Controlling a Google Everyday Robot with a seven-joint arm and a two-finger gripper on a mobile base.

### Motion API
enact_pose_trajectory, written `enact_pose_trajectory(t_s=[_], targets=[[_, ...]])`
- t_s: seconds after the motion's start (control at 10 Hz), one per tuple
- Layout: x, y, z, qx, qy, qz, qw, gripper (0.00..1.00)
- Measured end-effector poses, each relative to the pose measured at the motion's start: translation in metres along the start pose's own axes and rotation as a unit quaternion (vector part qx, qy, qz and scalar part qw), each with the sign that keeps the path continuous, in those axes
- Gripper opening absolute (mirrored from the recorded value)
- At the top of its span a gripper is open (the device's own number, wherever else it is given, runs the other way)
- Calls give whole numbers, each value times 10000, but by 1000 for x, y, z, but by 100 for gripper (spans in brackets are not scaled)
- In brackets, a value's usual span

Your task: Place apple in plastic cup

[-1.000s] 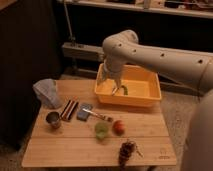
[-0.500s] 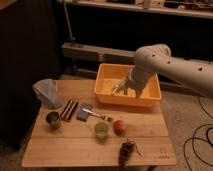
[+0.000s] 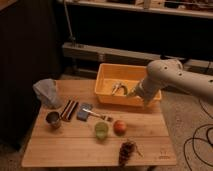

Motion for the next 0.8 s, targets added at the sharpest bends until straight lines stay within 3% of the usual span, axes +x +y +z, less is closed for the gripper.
enact_pose_trajectory(t_s=[0.3,0.8], targets=[[6,0,3,1,101,-5,9999,65],[42,16,37,218,494,-321,9980,65]])
